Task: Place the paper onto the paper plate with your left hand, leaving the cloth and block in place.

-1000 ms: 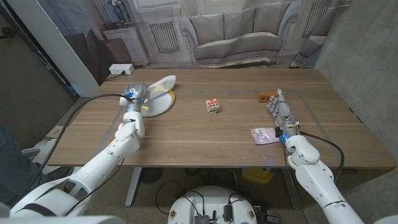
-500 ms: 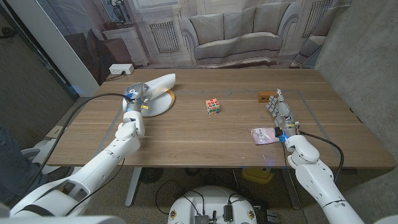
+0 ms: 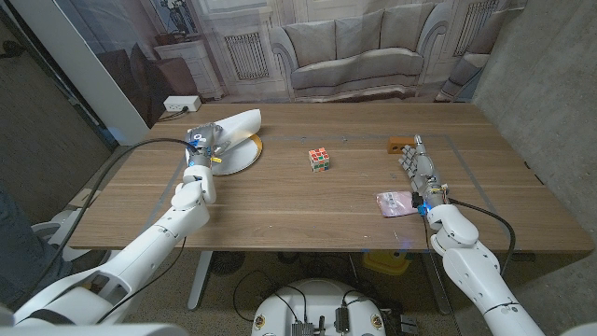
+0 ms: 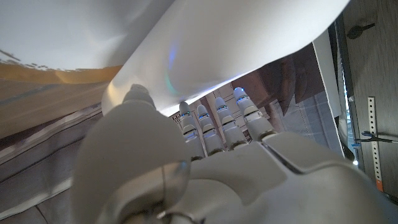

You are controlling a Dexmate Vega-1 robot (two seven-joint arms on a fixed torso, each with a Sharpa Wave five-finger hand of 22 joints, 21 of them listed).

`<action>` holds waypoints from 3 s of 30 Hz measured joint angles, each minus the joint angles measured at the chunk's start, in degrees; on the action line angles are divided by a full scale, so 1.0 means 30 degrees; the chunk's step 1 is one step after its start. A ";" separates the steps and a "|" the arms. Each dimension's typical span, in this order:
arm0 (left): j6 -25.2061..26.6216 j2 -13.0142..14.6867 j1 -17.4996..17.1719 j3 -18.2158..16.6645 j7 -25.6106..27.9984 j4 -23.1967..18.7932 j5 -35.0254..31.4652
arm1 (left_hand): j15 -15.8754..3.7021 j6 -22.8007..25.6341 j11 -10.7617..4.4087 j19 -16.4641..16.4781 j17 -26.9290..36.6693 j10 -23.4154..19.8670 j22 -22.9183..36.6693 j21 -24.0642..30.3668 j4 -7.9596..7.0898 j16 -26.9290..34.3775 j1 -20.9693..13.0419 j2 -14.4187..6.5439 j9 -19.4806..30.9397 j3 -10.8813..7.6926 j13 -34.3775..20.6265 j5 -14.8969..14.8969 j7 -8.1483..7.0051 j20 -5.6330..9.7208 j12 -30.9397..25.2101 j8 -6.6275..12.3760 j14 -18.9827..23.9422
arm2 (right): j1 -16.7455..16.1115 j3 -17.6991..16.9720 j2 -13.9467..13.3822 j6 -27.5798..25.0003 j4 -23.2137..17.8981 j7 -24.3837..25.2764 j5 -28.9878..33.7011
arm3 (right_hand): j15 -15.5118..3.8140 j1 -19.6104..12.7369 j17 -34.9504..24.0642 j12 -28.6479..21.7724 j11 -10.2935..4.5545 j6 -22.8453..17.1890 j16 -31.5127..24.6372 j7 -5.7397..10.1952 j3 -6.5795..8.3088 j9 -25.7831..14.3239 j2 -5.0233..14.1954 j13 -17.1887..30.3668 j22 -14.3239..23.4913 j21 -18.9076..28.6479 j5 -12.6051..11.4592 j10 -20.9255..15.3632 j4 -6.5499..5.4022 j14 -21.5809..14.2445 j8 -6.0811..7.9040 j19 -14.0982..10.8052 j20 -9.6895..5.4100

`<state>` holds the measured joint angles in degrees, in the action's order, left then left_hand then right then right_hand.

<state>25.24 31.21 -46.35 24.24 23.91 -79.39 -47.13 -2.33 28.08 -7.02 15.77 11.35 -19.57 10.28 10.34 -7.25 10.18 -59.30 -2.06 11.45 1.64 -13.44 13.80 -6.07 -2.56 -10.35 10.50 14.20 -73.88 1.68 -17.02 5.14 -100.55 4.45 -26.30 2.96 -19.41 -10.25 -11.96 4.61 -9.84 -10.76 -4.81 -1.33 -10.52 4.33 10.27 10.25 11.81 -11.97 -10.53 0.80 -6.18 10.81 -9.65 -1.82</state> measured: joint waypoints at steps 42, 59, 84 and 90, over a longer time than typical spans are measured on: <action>-0.0498 0.0553 -0.1166 -0.0995 -0.1280 -0.2828 0.1762 | 0.0108 -0.3038 0.0679 -0.2177 -0.0005 0.2220 0.0088 0.0001 -0.0774 0.0002 0.3985 -0.0110 0.0051 0.1719 0.0140 0.1125 0.0354 -0.0613 -0.0088 0.0005 -0.2106 | -0.0813 -0.0021 -0.0034 0.0333 -0.0942 0.0547 0.0243 | 0.0000 -0.0079 0.0000 0.0002 -0.0106 0.0001 0.0000 -0.0002 0.0003 0.0000 0.0073 0.0091 0.0000 0.0000 0.0000 -0.0102 -0.0002 0.0000 0.0000 0.0000 0.0000; -0.0636 0.0922 -0.2333 -0.2011 -0.0948 -0.4496 0.2699 | 0.0047 -0.3137 0.0673 -0.2242 -0.0008 0.2352 0.0086 0.0096 -0.0780 0.0078 0.4106 -0.0139 0.0049 0.1831 0.0137 0.1264 0.0455 -0.0681 -0.0228 0.0006 -0.2166 | -0.0898 0.0088 -0.0067 0.0374 -0.1173 0.0688 0.0397 | 0.0000 -0.0079 0.0000 0.0002 -0.0106 0.0002 0.0000 -0.0002 0.0003 0.0000 0.0072 0.0089 0.0000 0.0000 0.0000 -0.0101 -0.0003 0.0000 0.0000 0.0000 0.0000; -0.0591 0.1313 -0.2901 -0.2473 -0.0582 -0.6402 0.2773 | 0.0048 -0.3135 0.0744 -0.2308 -0.0009 0.2420 0.0084 0.0096 -0.0617 0.0078 0.4334 -0.0219 0.0047 0.1986 0.0225 0.1408 0.0455 -0.0750 -0.0310 0.0118 -0.2165 | -0.1070 -0.0099 -0.0130 0.0745 -0.1245 0.0645 0.0298 | 0.0000 -0.0079 0.0000 0.0003 -0.0106 0.0002 0.0000 -0.0002 -0.0055 0.0000 0.0072 0.0086 0.0000 0.0000 0.0000 -0.0100 0.0055 0.0000 0.0000 0.0000 0.0001; -0.0601 0.1380 -0.2902 -0.2458 -0.0575 -0.6745 0.2636 | 0.0048 -0.3242 0.0744 -0.2308 -0.0009 0.2419 0.0035 0.0096 -0.0617 0.0079 0.4332 -0.0219 -0.0001 0.1985 0.0226 0.1482 0.0562 -0.0750 -0.0310 0.0118 -0.2165 | -0.1111 -0.0163 -0.0135 0.0854 -0.1238 0.0583 0.0235 | 0.0000 -0.0080 0.0000 0.0003 -0.0106 0.0002 0.0000 -0.0002 -0.0054 0.0000 0.0072 0.0086 0.0000 0.0000 0.0000 -0.0101 0.0055 0.0000 0.0000 0.0000 0.0000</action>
<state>23.44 35.35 -55.06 16.86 22.18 -99.62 -39.22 -2.19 18.35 -4.79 8.85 11.32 -12.31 10.38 10.63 -9.10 10.42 -46.30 -2.71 11.44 7.60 -12.76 18.25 -4.38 -4.81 -11.29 10.85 7.70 -77.21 1.19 -17.43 7.70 -104.26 6.20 -25.59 2.96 -19.64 -10.25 -11.96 4.29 -9.83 -10.76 -4.81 -1.50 -10.52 4.55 10.52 10.25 11.81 -11.97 -10.83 0.97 -6.18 10.81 -9.66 -1.82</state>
